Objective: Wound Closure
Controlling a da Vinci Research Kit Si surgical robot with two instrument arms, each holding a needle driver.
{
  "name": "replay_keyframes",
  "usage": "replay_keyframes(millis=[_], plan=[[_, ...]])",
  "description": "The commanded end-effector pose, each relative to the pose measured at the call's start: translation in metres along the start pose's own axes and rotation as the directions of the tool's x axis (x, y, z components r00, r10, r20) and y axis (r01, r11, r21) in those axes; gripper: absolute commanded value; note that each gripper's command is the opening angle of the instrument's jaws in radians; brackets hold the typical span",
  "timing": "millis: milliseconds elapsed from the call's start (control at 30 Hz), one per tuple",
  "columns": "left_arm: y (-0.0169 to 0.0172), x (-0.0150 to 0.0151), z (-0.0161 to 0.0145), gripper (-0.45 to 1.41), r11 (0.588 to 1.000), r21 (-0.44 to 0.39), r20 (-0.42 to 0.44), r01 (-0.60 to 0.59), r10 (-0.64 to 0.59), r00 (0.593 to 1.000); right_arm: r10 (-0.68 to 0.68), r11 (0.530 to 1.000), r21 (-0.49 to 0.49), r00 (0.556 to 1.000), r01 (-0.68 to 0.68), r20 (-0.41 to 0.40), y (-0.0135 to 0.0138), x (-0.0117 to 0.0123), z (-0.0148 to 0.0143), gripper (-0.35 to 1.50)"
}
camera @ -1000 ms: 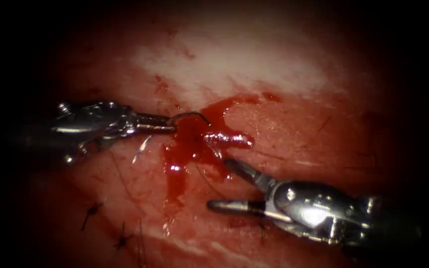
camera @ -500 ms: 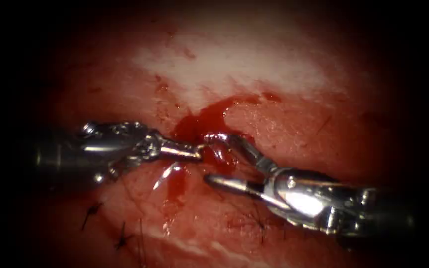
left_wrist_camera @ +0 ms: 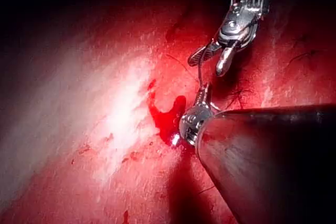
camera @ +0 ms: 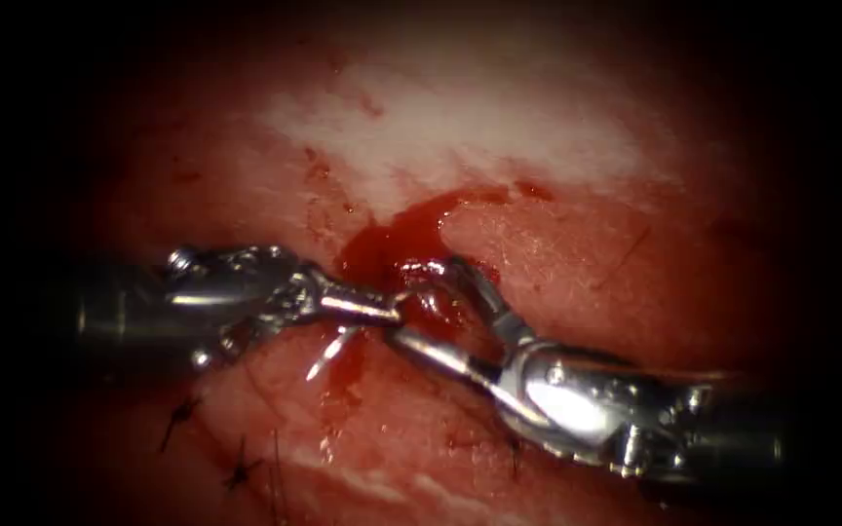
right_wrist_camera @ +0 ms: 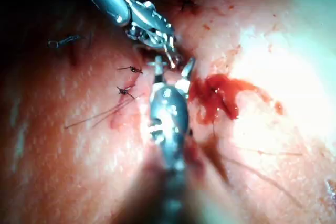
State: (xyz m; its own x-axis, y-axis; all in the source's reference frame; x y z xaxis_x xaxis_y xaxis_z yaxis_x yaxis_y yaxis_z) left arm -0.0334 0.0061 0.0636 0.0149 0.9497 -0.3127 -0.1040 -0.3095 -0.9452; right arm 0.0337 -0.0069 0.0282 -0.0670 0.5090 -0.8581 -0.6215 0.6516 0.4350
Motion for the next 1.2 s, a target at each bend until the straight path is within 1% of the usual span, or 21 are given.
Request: replay_keyframes(millis=[33, 67, 133, 233, 367, 400, 433, 467, 500, 833, 967, 1000, 1033, 1067, 1100, 1167, 1200], plan=[[-0.0004, -0.0006, 0.0007, -0.45, 1.000, -0.003, 0.003, 0.001, -0.001, 1.000, 0.001, 1.000, -0.004, 1.000, -0.001, -0.001, -0.0005, -0.0006, 0.0003, 0.88], [-0.0003, -0.0006, 0.0007, -0.45, 1.000, -0.004, 0.004, 0.001, 0.000, 1.000, 0.001, 1.000, -0.004, 1.000, -0.001, -0.004, -0.0005, -0.0006, 0.0003, 0.88], [-0.0001, -0.0007, 0.0009, -0.45, 1.000, -0.008, 0.006, 0.000, 0.000, 1.000, -0.002, 1.000, -0.007, 1.000, 0.002, -0.012, -0.0004, -0.0004, 0.0004, 0.81], [0.0002, -0.0009, 0.0012, -0.45, 1.000, -0.014, 0.010, 0.000, 0.000, 1.000, -0.012, 1.000, -0.011, 1.000, 0.012, -0.016, -0.0003, -0.0002, 0.0005, 0.66], [0.0005, -0.0010, 0.0015, -0.45, 1.000, -0.020, 0.013, 0.000, 0.000, 1.000, -0.026, 1.000, -0.015, 0.999, 0.026, -0.019, -0.0005, -0.0004, 0.0008, 0.64], [0.0006, -0.0010, 0.0015, -0.45, 1.000, -0.022, 0.014, 0.000, 0.000, 1.000, -0.032, 0.999, -0.016, 0.999, 0.032, -0.019, -0.0005, -0.0005, 0.0009, 0.51], [0.0006, -0.0010, 0.0016, -0.45, 1.000, -0.023, 0.015, 0.000, 0.000, 1.000, -0.039, 0.999, -0.010, 0.999, 0.039, -0.020, -0.0005, -0.0005, 0.0008, 0.31], [0.0006, -0.0010, 0.0016, -0.45, 1.000, -0.023, 0.015, 0.000, 0.000, 1.000, -0.039, 0.999, -0.010, 0.999, 0.039, -0.020, -0.0005, -0.0005, 0.0008, 0.31], [0.0006, -0.0010, 0.0016, -0.45, 1.000, -0.025, 0.016, 0.000, 0.000, 1.000, -0.046, 0.999, 0.016, 0.999, 0.046, -0.018, -0.0005, -0.0006, 0.0007, -0.35], [0.0008, -0.0010, 0.0016, -0.45, 1.000, -0.025, 0.015, 0.001, 0.000, 1.000, -0.069, 0.997, 0.021, 0.998, 0.069, -0.005, -0.0009, -0.0004, 0.0002, -0.35], [0.0010, -0.0008, 0.0021, -0.45, 1.000, -0.014, 0.008, 0.015, -0.015, 1.000, -0.093, 0.995, 0.022, 0.996, 0.092, 0.007, -0.0009, -0.0003, 0.0002, -0.35], [0.0011, -0.0005, 0.0026, 0.46, 1.000, 0.001, 0.018, 0.025, -0.025, 1.000, -0.117, 0.993, 0.025, 0.993, 0.116, 0.019, -0.0008, -0.0003, 0.0002, -0.35], [0.0011, -0.0004, 0.0028, 0.84, 0.999, 0.007, 0.020, 0.032, -0.032, 0.999, -0.141, 0.990, 0.029, 0.989, 0.140, 0.034, -0.0007, -0.0002, 0.0001, -0.35], [0.0010, -0.0003, 0.0030, 1.11, 1.000, 0.026, 0.026, -0.008, 0.007, 1.000, -0.165, 0.986, 0.034, 0.985, 0.163, 0.046, -0.0006, -0.0001, 0.0001, -0.35], [0.0011, -0.0001, 0.0032, 1.23, 0.986, 0.099, 0.065, -0.135, 0.129, 0.990, -0.257, 0.966, 0.065, 0.962, 0.252, 0.092, 0.0001, 0.0005, -0.0002, -0.35], [0.0010, -0.0004, 0.0032, 1.25, 0.973, 0.137, 0.116, -0.186, 0.171, 0.978, -0.319, 0.945, 0.111, 0.939, 0.306, 0.127, 0.0010, 0.0011, -0.0003, -0.35], [0.0010, -0.0004, 0.0032, 1.25, 0.973, 0.137, 0.116, -0.186, 0.171, 0.978, -0.319, 0.945, 0.111, 0.939, 0.306, 0.127, 0.0010, 0.0011, -0.0003, -0.35]])
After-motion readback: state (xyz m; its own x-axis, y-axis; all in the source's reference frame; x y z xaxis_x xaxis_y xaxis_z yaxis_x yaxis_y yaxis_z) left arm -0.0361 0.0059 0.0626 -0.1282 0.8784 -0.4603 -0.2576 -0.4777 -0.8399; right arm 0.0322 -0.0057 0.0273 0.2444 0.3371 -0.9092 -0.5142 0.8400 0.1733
